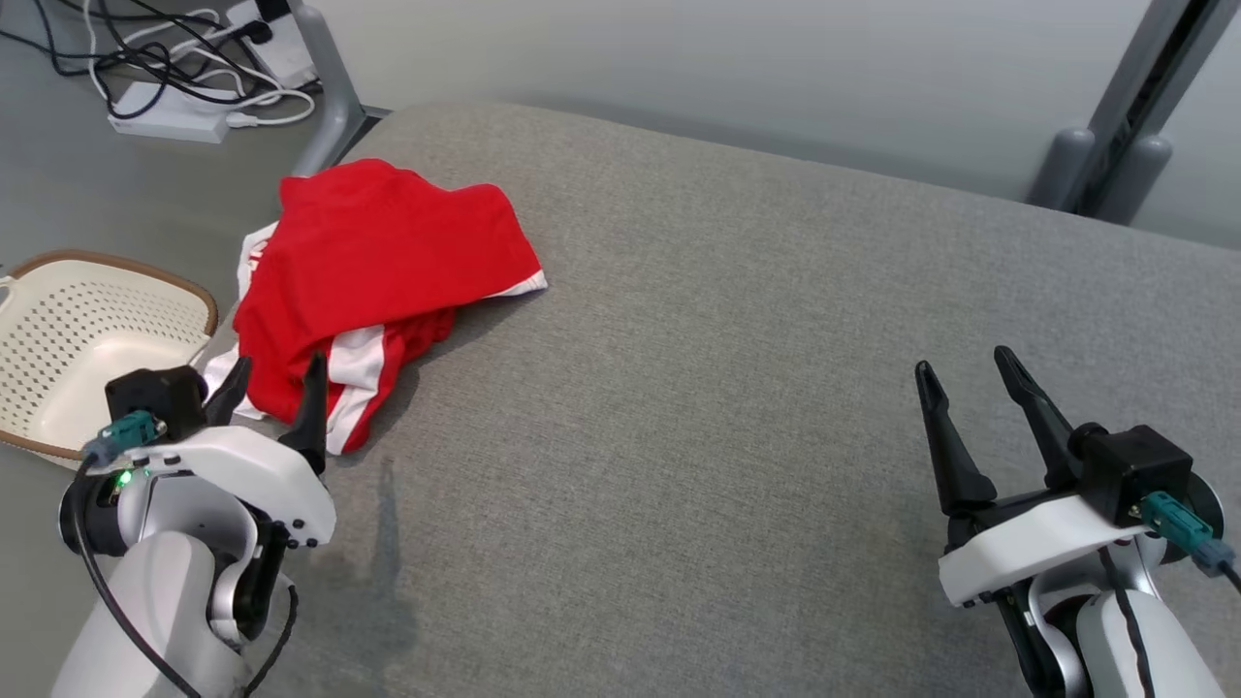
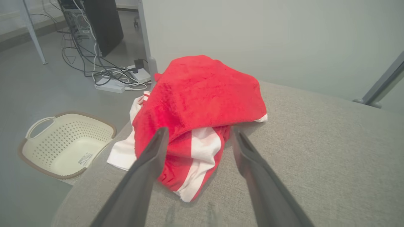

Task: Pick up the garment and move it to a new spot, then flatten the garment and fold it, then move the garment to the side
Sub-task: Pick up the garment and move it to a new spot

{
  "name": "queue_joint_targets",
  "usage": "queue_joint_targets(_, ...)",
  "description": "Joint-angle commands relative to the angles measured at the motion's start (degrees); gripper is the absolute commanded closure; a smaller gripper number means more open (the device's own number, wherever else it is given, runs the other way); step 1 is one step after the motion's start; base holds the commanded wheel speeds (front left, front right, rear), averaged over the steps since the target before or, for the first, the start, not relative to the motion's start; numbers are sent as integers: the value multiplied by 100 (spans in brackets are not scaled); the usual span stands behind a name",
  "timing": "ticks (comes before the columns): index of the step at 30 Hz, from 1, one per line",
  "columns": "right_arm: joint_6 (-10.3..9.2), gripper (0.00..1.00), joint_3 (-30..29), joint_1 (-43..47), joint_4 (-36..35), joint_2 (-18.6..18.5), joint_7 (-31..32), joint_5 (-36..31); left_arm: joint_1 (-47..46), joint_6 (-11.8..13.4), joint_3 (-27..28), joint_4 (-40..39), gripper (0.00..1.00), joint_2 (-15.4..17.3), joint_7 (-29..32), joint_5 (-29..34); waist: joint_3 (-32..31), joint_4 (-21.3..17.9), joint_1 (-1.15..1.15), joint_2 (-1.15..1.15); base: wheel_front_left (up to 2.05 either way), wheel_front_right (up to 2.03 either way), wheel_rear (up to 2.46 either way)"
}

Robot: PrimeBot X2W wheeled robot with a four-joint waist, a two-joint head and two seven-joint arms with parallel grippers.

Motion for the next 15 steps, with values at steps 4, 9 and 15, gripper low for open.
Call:
queue_joint_targets(4,9,0,33,-157,-87,-116,68,-41,-481,-207,25,719,0,40,112,-175,369,-303,0,0,0,0,0)
queue_joint_targets(9,9,0,20,-270,-172,-223,118,-43,-1012,-456,43,1837,0,124,185,-270,645,-490,0,0,0,0,0)
queue_joint_targets(15,9,0,34,-386,-255,-302,172,-25,-1525,-561,99,2846,0,151,47,-349,919,-614,0,0,0,0,0)
